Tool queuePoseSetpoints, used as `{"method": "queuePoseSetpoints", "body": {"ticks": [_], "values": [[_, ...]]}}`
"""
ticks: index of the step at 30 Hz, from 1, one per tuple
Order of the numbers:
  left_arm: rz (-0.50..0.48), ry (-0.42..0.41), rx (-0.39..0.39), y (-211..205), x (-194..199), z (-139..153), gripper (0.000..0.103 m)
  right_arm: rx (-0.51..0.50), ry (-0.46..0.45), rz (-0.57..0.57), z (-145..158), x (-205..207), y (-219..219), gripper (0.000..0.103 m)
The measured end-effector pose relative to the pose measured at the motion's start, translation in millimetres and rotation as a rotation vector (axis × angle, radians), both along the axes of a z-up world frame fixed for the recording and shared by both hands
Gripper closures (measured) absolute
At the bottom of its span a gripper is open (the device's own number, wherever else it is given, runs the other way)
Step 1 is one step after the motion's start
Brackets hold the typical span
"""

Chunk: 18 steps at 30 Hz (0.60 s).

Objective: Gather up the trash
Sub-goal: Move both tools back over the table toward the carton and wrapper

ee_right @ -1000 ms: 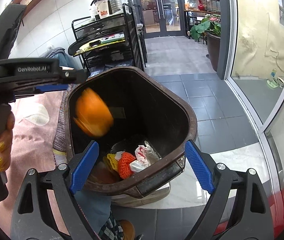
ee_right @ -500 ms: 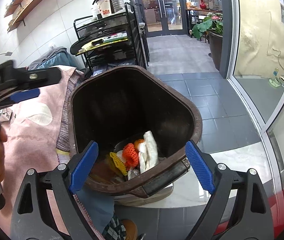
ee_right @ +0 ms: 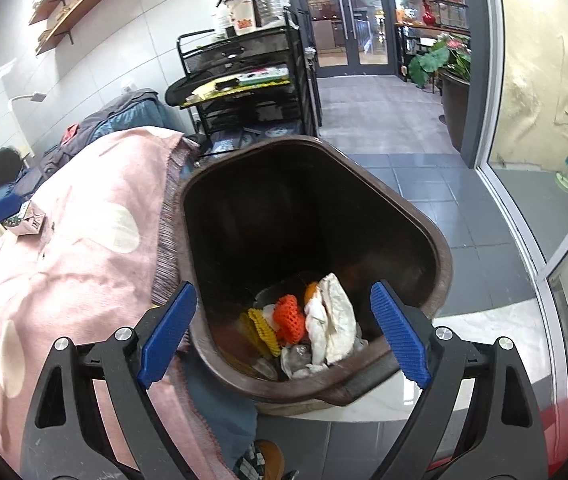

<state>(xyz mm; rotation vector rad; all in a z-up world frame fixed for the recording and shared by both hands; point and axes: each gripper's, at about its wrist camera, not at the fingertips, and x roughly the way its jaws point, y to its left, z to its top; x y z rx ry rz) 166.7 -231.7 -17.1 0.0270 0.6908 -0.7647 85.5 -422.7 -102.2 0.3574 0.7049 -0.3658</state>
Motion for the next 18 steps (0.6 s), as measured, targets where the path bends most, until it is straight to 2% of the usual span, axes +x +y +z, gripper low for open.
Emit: {"method": "queuePoseSetpoints", "body": {"ticks": [12,18], "values": [[0.138,-0.016,0.091,74.7,9.6,-11.4,0.006,0.026,-0.03,0.199,27.1,39.8,47.3,0.015],[0.244,-0.007,0.117,125.8,21.6,-18.9,0.006,0.129,-0.02,0.34,41.7,76.9,73.8,0.015]]}}
